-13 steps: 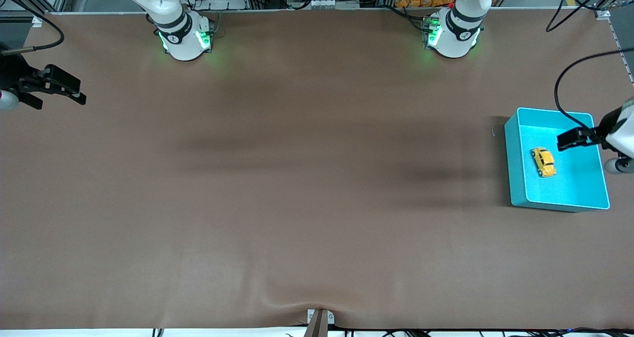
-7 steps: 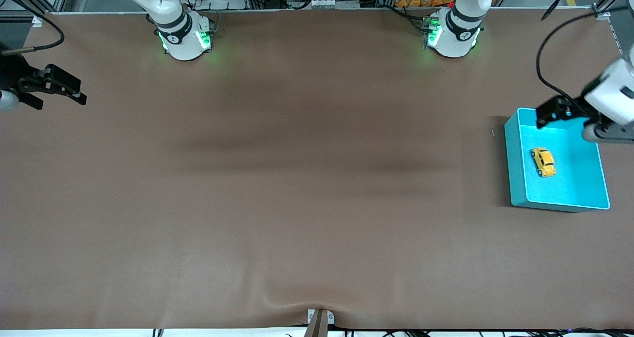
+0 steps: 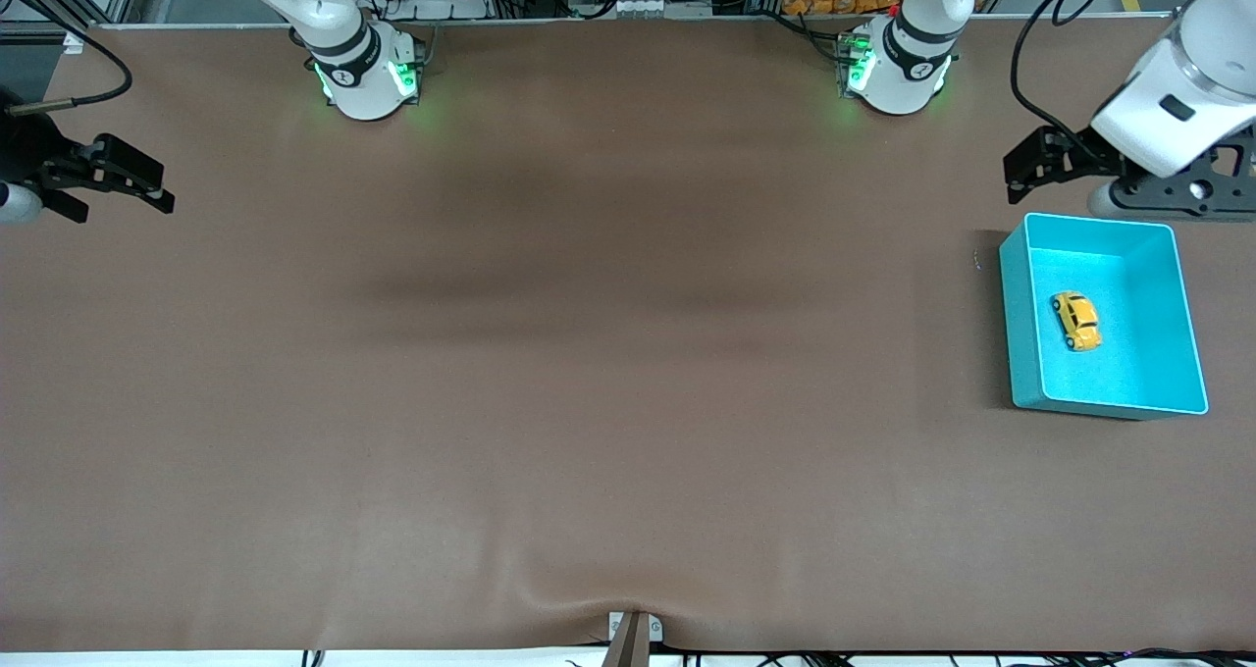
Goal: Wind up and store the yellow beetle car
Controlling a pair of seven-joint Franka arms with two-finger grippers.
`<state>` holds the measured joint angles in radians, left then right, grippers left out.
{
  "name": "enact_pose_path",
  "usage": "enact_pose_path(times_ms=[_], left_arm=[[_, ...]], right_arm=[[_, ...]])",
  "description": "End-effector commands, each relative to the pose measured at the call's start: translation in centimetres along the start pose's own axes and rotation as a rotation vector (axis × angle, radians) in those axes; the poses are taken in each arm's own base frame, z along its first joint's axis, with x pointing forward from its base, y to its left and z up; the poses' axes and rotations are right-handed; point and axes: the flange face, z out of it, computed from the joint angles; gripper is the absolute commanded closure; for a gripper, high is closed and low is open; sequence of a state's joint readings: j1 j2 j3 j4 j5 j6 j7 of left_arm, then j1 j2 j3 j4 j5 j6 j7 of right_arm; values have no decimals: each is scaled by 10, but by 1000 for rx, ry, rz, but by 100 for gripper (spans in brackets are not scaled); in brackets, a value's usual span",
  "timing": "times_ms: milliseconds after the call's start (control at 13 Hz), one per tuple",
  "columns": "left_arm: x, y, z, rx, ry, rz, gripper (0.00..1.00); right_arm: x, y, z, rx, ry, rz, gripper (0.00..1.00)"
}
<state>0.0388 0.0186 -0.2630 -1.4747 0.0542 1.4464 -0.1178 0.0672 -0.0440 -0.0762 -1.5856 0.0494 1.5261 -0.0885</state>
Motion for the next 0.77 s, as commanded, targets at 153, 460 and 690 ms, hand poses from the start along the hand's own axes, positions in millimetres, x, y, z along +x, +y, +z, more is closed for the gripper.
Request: enact_pose_path(times_ms=[153, 460, 690], left_arm=[[-9, 11, -5, -34, -20, 12, 0], [-10, 10, -2, -87, -43, 1, 0], [-10, 8, -1, -84, -44, -3, 0]], right_arm=[[-3, -3, -3, -4, 13, -5, 0], [-5, -3, -6, -5, 21, -4, 0], [-3, -4, -9, -3, 35, -2, 0]])
